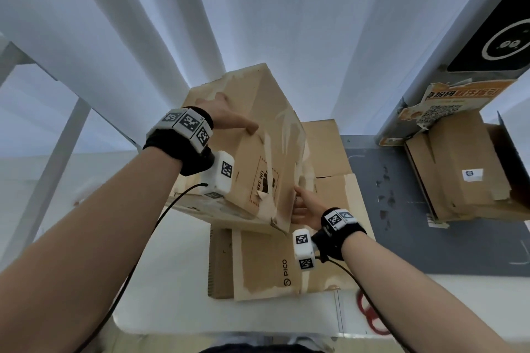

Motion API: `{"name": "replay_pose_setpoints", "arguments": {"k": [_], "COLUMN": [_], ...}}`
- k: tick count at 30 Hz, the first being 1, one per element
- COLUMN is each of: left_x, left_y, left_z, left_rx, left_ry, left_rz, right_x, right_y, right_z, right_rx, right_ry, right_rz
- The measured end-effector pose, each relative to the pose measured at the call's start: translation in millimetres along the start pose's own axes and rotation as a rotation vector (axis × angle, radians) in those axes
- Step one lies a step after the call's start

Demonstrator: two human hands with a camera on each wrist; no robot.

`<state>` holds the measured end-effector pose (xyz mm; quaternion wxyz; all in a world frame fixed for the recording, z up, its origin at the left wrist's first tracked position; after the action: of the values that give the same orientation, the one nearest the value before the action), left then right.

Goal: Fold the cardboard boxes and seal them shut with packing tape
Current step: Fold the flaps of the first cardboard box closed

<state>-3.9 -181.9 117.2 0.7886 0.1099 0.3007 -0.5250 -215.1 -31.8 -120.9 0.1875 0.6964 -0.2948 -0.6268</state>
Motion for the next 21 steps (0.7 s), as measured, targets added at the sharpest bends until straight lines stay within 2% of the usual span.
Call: {"name": "replay_pose_setpoints", "arguments": {"k": [5, 12, 17, 21], "left_x": [-3.2, -21.5, -35.9, -43.9], "left_y": [5.5, -5.2, -30.1, -48.9], "left_z": [27.6, 58.8, 56.4, 43.0], "left_rx": [-0.109, -0.154, -0.236, -0.356], "left_ry": [0.02, -0.025, -0.003, 0.069], "left_rz": [0.004, -0.059, -0.129, -0.171], "right_x": [-16.8, -28.4, -43.7, -60.5], "right_y": [34.4, 60.9, 82.6, 104.0], "right_z": [-14.7, -14.4, 19.3, 64.1], "right_rx": [0.013, -0.003, 0.078, 0.129], "right_ry": [0.059, 0.09, 0.01, -0.135], "right_rz": [0.084, 0.195, 0.291, 0.419]}}
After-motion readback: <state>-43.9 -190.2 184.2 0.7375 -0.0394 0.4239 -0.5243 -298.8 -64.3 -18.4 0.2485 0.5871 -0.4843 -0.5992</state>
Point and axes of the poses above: each hand's wrist, its own x-axis towards the middle knuckle, its own z-axis out of the back of the hand, y = z × x, the point moved 10 cm from there along x, towards the middle knuckle, and after that the axes turned 9 degrees about z, right-handed, at the moved point
